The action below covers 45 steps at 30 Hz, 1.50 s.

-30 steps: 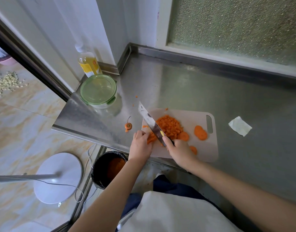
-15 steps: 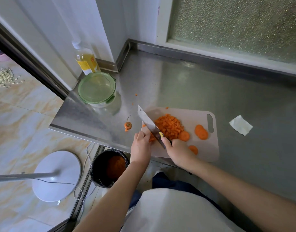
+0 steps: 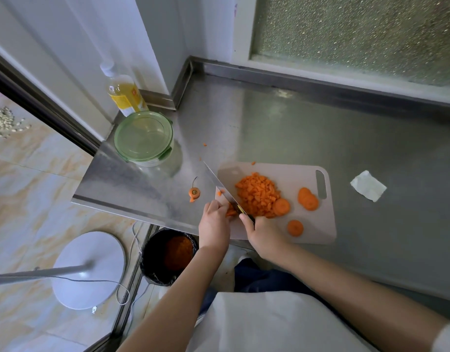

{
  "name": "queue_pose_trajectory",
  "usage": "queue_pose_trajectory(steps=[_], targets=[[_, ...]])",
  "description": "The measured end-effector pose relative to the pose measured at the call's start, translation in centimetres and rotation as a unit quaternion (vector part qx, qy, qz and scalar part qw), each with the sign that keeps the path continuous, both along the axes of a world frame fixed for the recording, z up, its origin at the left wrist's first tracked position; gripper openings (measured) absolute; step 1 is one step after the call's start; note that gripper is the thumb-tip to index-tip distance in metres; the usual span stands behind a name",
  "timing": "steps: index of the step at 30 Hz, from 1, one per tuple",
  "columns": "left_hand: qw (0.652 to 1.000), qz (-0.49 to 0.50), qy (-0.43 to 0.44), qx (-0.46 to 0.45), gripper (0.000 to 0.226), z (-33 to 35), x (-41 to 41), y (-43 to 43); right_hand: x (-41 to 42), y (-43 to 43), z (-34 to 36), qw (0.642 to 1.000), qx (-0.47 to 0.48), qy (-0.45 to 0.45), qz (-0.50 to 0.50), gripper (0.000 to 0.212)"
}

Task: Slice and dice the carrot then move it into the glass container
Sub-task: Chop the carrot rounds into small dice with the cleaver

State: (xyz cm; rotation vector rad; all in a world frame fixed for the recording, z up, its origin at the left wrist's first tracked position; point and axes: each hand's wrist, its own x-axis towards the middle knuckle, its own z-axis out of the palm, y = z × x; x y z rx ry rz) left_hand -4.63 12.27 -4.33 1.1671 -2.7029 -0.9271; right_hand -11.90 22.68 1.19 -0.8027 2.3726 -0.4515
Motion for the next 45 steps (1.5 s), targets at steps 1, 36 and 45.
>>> queue_pose_trajectory(steps=[1,36,45], targets=[[1.000,-0.002,-0.001,0.001,0.017,0.1,0.0,-0.1,-0.1,-0.3,-0.2,1.000,-0.001,-0.010,-0.005,0.058],[0.998,0.015,0.031,0.055,0.015,1.6,-0.6,0.0,-1.6,0.9,0.3,0.989,-0.050,-0.105,-0.090,0.052],[0.998,0.018,0.016,0.050,0.017,1.6,-0.9,-0.3,-1.0,1.0,0.0,0.990,-0.023,-0.101,-0.098,0.056]])
